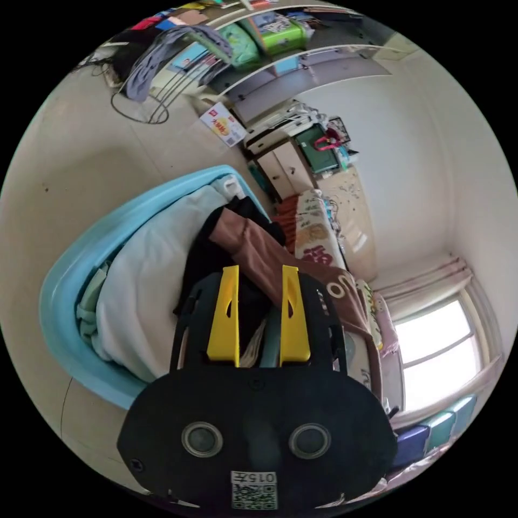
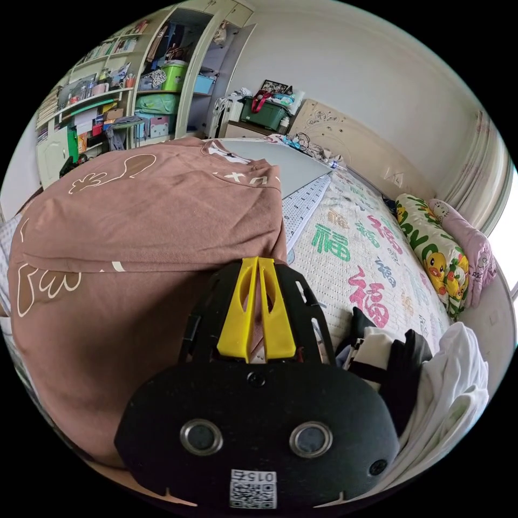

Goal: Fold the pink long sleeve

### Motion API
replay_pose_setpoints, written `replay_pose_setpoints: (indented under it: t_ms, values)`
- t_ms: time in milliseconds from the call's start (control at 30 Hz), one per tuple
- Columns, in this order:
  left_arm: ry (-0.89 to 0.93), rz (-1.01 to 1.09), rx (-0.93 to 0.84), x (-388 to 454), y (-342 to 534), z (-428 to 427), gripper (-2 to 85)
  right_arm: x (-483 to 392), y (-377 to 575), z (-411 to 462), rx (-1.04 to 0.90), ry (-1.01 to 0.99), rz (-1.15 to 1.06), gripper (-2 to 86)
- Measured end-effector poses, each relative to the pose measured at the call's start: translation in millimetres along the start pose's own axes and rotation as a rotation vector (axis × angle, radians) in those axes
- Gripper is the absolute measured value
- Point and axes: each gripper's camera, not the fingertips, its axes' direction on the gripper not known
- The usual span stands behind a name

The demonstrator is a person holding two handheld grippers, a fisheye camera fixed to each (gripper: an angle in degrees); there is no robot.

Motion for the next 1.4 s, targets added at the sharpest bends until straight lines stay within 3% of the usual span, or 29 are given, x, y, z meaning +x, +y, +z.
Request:
replay_pose_setpoints:
  t_ms: [367, 567, 767, 967, 1133, 1233, 1400]
  values:
    - [-0.146, 0.032, -0.049, -8, -28, 67, 11.0, -22, 5, 9, -0.004, 0.050, -0.025, -1.0]
    - [-0.203, 0.165, -0.023, 46, -21, 51, 2.7, -37, 10, 13, -0.004, 0.091, -0.049, -1.0]
    - [-0.251, 0.483, 0.249, 209, 5, -48, 0.7, -53, 20, 14, 0.012, 0.150, -0.077, -1.0]
    - [-0.130, 1.043, 0.414, 461, 112, -143, 0.5, -52, 32, 9, 0.047, 0.142, -0.041, -1.0]
    - [0.073, 1.517, 0.227, 643, 259, -153, 0.7, -39, 54, -12, 0.176, 0.102, 0.045, -1.0]
    - [0.119, 1.751, 0.011, 703, 335, -123, 1.0, -28, 72, -28, 0.278, 0.065, 0.107, -1.0]
    - [0.114, 1.898, -0.287, 737, 382, -59, 1.5, -23, 96, -48, 0.427, 0.063, 0.147, -1.0]
